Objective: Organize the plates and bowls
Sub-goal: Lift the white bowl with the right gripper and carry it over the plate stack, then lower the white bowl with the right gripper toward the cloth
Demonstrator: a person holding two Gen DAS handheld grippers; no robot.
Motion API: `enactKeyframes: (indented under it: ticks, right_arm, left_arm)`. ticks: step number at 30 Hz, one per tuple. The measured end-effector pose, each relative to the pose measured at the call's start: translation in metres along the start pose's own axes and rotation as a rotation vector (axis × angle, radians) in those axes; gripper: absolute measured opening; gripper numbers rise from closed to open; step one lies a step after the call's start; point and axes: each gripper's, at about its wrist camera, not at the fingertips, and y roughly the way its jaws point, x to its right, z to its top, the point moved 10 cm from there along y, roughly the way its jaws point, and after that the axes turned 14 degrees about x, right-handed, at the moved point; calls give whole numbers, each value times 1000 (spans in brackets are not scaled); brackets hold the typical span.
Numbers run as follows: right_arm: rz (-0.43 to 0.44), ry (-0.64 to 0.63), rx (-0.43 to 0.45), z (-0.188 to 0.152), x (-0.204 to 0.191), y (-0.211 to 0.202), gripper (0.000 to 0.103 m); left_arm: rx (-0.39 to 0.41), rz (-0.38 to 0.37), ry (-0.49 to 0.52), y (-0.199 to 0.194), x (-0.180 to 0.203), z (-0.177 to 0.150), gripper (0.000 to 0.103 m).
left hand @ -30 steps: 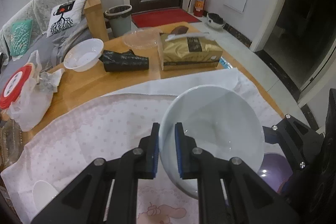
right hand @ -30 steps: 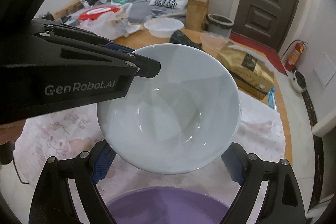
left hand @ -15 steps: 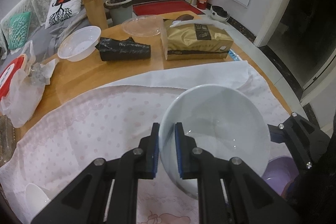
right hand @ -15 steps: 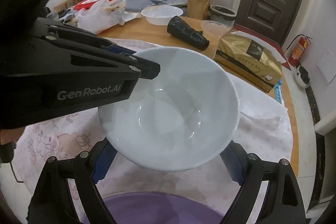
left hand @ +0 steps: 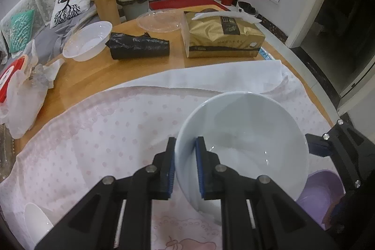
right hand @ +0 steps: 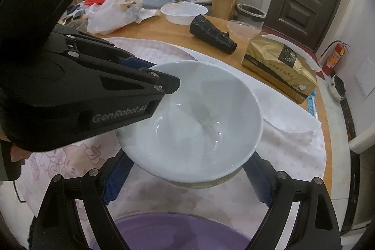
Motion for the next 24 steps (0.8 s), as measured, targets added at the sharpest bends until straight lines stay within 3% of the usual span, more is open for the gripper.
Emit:
enactKeyframes:
  ticks: [13, 24]
  right_arm:
    - [-5, 32, -18, -6, 6, -3, 90]
    - [-51, -11, 40, 13, -8, -28, 90]
  left_arm:
    - [-8, 7, 22, 4, 9, -8, 12]
    - [66, 7, -54, -48, -22, -3, 14]
